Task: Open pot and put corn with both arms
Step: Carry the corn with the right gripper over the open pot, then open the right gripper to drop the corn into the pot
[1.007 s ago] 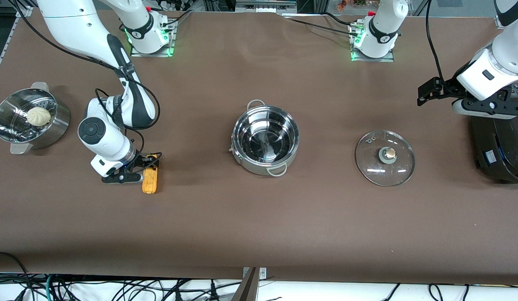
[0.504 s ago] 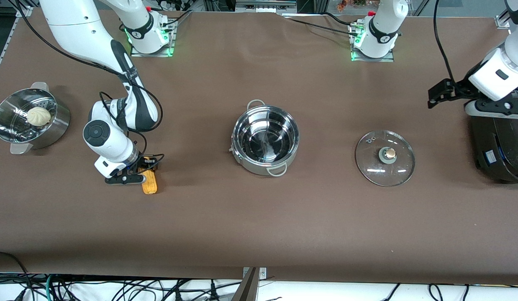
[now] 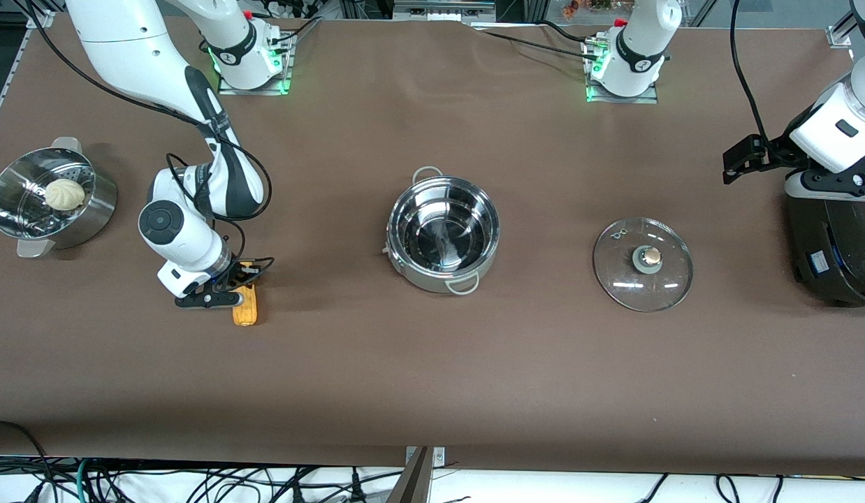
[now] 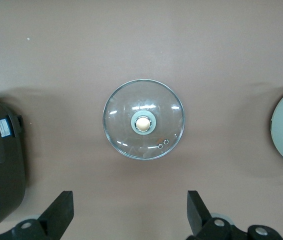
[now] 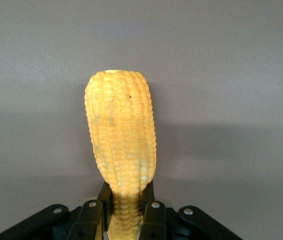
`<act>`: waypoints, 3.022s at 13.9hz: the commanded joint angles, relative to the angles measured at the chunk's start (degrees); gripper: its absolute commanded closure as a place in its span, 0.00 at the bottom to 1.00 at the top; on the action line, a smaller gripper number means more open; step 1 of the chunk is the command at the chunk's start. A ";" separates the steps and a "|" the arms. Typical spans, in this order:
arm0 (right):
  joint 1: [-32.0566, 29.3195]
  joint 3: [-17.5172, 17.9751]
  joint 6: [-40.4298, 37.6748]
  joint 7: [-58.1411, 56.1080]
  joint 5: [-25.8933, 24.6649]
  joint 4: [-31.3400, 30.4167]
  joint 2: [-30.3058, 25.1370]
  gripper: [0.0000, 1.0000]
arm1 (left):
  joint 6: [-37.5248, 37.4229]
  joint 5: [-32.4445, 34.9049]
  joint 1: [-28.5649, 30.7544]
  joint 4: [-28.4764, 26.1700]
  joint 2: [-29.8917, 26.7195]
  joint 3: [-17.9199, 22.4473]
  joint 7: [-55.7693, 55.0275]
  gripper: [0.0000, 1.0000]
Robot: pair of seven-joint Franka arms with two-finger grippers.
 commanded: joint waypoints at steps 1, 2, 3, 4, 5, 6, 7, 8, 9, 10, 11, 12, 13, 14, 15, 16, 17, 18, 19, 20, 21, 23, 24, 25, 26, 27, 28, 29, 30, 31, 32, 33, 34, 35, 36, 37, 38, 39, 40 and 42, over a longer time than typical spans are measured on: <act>0.25 0.45 -5.01 -0.29 0.93 3.88 -1.20 0.75 | -0.98 0.13 0.65 1.15 0.43 -0.12 -0.45 0.00; 0.25 0.97 -11.32 -0.20 0.93 7.99 -1.73 0.75 | -0.80 0.13 0.65 0.88 0.34 -0.21 -0.45 0.00; 0.34 1.15 -18.78 0.84 0.85 13.25 -1.74 0.75 | -0.71 0.13 0.65 0.71 0.26 -0.21 -0.45 0.00; 0.95 2.11 -26.07 1.98 0.85 18.61 -1.65 0.74 | -0.71 0.13 0.65 0.71 0.17 -0.21 -0.45 0.00; 1.83 2.64 -31.72 3.74 0.76 23.28 -1.48 0.74 | -0.71 0.13 0.65 0.62 0.17 -0.21 -0.45 0.00; 3.58 2.65 -36.12 6.80 0.85 26.46 -1.47 0.74 | -0.71 0.13 0.65 0.62 0.17 -0.21 -0.45 0.00; 5.25 2.74 -39.21 10.14 0.76 28.66 -1.47 0.74 | -0.80 0.13 0.65 0.71 0.17 -0.29 -0.45 0.00; 7.61 2.74 -40.55 12.52 0.76 30.34 -1.47 0.74 | -0.80 0.13 0.65 0.71 0.17 -0.38 -0.45 0.00; 9.55 2.74 -41.35 14.54 0.85 31.14 -1.56 0.74 | -0.89 0.13 0.65 0.71 0.17 -0.47 -0.45 0.00; 11.74 3.00 -41.61 17.17 0.85 31.41 -1.65 0.74 | -1.06 0.13 0.65 0.71 0.08 -0.47 -0.45 0.00; 14.03 3.17 -41.97 19.20 0.93 31.50 -1.65 0.74 | -1.32 0.13 0.65 0.71 -0.01 -0.47 -0.45 0.00; 17.45 3.52 -41.88 23.14 1.46 31.85 -1.65 0.74 | -1.33 0.13 0.65 0.71 -0.10 -0.47 -0.45 0.00; 20.61 3.70 -41.10 29.18 2.16 32.29 -1.30 0.74 | -1.33 0.13 0.56 0.71 -0.18 -0.47 -0.45 0.00; 23.34 3.79 -39.96 34.90 2.34 33.25 -0.78 0.74 | -1.33 0.13 0.56 0.71 -0.18 -0.65 -0.45 0.00; 25.63 3.79 -38.21 38.87 2.52 34.04 -0.07 0.74 | -1.41 0.13 0.56 0.71 -0.19 -0.73 -0.45 0.00; 27.57 3.88 -37.32 42.13 2.52 34.31 0.37 0.73 | -1.41 0.13 0.56 0.71 -0.19 -0.73 -0.36 0.00; 29.41 3.88 -35.57 45.47 2.52 34.22 0.89 0.72 | -1.41 0.13 0.64 0.71 -0.19 -0.73 -0.01 0.00; 30.91 3.79 -33.46 48.72 2.52 34.22 1.60 0.71 | -1.41 0.13 0.65 0.71 -0.19 -0.73 0.08 0.00; 32.32 3.88 -31.36 51.36 2.52 34.22 2.56 0.71 | -1.50 0.13 0.56 0.71 -0.19 -0.65 0.08 0.00; 33.03 3.88 -29.68 53.04 2.43 34.22 3.61 0.71 | -1.59 0.13 0.56 0.62 -0.19 -0.73 0.08 0.00; 33.47 3.79 -28.79 53.84 2.43 34.22 4.49 0.71 | -1.76 0.13 0.64 0.71 -0.19 -0.73 0.16 0.00; 33.83 3.79 -28.17 54.03 2.43 34.31 5.12 0.70 | -1.94 0.13 0.56 0.71 -0.19 -0.73 0.16 0.00; 33.83 3.79 -28.26 53.94 2.43 34.22 5.12 0.70 | -1.94 0.13 0.56 0.71 -0.19 -0.73 0.16 0.00; 33.74 3.79 -28.34 53.85 2.43 34.31 5.03 0.70 | -1.94 0.13 0.56 0.71 -0.19 -0.73 0.16 0.00; 33.74 3.79 -28.43 54.03 2.43 34.22 4.94 0.70 | -1.94 0.13 0.56 0.71 -0.19 -0.73 0.16 0.00; 33.74 3.79 -28.43 54.03 2.43 34.31 4.94 0.65 | -1.94 0.13 0.56 0.71 -0.19 -0.73 0.16 0.00; 33.74 3.79 -28.35 54.11 2.43 34.31 4.94 0.45 | -1.94 0.13 0.56 0.71 -0.19 -0.73 0.16 0.00; 33.83 3.79 -28.43 54.38 2.34 34.31 4.94 0.14 | -1.94 0.13 0.64 0.71 -0.19 -0.73 0.25 0.00; 33.83 3.70 -28.61 54.81 2.34 34.31 4.77 0.00 | -1.94 0.13 0.65 0.71 -0.19 -0.73 0.25 0.00; 33.83 3.70 -28.87 55.08 2.34 34.40 4.59 0.00 | -1.94 0.13 0.56 0.71 -0.19 -0.73 0.25 0.00; 33.83 3.70 -29.13 55.08 2.43 34.40 4.24 0.00 | -2.03 0.13 0.64 0.71 -0.19 -0.73 0.25 0.00; 33.74 3.62 -29.92 55.00 2.43 34.40 3.80 0.00 | -2.03 0.13 0.65 0.71 -0.19 -0.65 0.25 0.00; 33.74 3.35 -31.06 54.99 2.43 34.66 3.54 0.00 | -1.94 0.13 0.56 0.71 -0.19 -0.73 0.25 0.00; 33.57 3.26 -32.72 54.91 2.43 35.79 3.54 0.00 | -1.94 0.13 0.56 0.71 -0.19 -0.65 0.25 0.00; 33.30 3.18 -34.65 54.65 2.43 37.28 3.54 0.00 | -1.94 0.13 0.56 0.71 -0.19 -0.73 0.25 0.00; 32.95 3.00 -36.15 54.38 2.43 38.60 3.54 0.00 | -1.94 0.13 0.56 0.71 -0.10 -0.73 0.25 0.00; 31.73 2.91 -37.04 53.68 2.34 38.97 3.54 0.00 | -1.94 0.13 0.56 0.71 -0.01 -0.65 0.25 0.00; 30.15 2.91 -37.74 52.11 2.34 38.97 3.45 0.00 | -1.85 0.13 0.56 0.71 0.08 -0.65 0.17 0.00; 28.66 2.91 -38.45 49.83 2.43 38.97 3.45 0.00 | -1.85 0.13 0.47 0.71 0.25 -0.65 0.16 0.00; 24.88 3.09 -39.85 43.69 2.43 38.97 2.05 0.00 | -1.85 0.22 0.56 0.62 0.34 -0.65 0.16 0.00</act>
